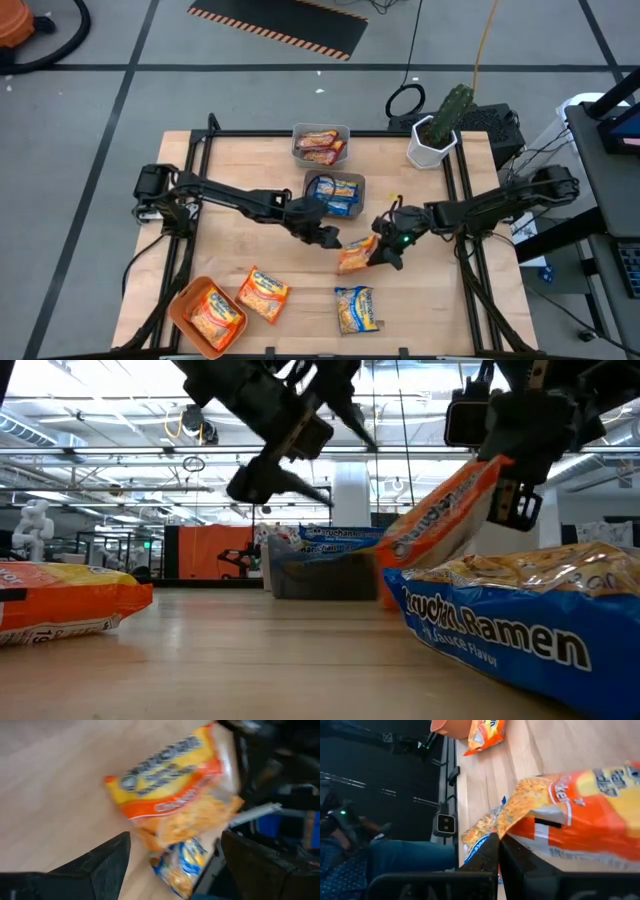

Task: Sort Maruchan noodles
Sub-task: Put the right orange noodle pack into the orange bin, then put the blue noodle pack into the black bin

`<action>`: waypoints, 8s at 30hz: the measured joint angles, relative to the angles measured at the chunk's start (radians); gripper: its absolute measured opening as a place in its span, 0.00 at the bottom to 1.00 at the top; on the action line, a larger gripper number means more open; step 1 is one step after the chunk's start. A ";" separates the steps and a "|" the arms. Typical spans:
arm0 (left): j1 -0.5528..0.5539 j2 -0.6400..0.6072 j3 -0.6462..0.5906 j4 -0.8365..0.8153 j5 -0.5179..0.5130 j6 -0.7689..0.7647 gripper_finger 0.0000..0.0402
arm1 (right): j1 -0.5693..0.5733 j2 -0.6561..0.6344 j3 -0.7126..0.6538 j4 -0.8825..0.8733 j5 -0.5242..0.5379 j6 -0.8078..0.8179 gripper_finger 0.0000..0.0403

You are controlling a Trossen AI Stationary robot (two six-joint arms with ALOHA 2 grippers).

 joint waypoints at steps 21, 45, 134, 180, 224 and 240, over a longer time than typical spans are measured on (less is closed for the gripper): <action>-0.226 0.003 0.001 0.227 -0.597 0.749 0.78 | -0.174 -0.147 0.000 -0.024 -0.020 0.372 0.00; -0.104 0.128 0.001 0.270 -0.579 0.990 0.77 | -0.191 -0.139 0.001 0.147 0.196 0.683 0.00; -1.034 -0.236 0.000 -1.145 -0.310 0.805 0.40 | -0.147 -0.156 0.001 0.268 0.606 0.464 0.25; -1.041 -0.333 0.003 -0.853 0.070 0.546 0.69 | -0.215 -0.155 0.000 0.156 0.270 0.475 0.25; -0.990 -0.129 -0.072 -0.771 0.043 0.513 0.24 | -0.300 -0.155 -0.201 0.430 0.143 0.639 0.25; -0.902 -0.643 -0.085 -0.872 -0.101 0.408 0.24 | -0.184 -0.155 0.045 0.157 0.318 0.634 0.25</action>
